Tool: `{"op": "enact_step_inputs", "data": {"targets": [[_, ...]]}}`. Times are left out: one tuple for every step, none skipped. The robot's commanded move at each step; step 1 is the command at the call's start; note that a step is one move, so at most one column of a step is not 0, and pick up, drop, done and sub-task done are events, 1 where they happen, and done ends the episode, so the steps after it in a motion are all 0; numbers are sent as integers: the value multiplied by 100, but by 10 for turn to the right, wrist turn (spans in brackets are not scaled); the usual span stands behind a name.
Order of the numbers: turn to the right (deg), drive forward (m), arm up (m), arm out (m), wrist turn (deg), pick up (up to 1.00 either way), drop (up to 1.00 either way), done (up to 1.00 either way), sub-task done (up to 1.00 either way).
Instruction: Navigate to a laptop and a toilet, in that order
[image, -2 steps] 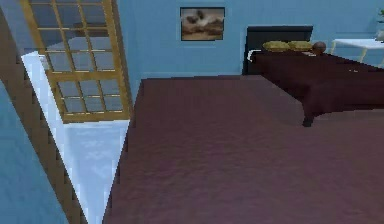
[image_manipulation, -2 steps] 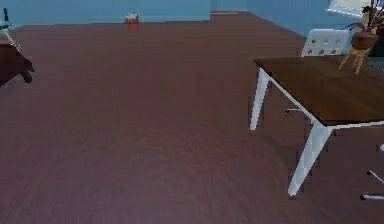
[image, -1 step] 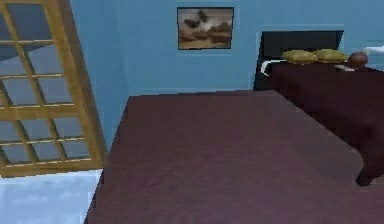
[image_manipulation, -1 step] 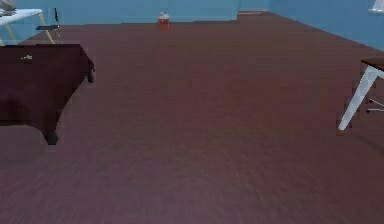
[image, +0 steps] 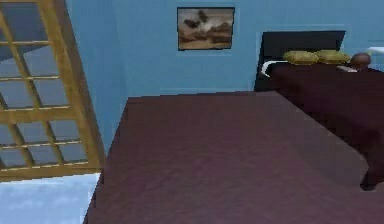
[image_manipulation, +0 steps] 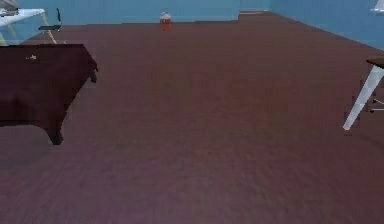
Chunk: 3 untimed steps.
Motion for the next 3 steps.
{"op": "enact_step_inputs", "data": {"targets": [[-450,0,0,0,0,0,0,0,0],[-30,0,0,0,0,0,0,0,0],[0,45,0,0,0,0,0,0,0]]}}
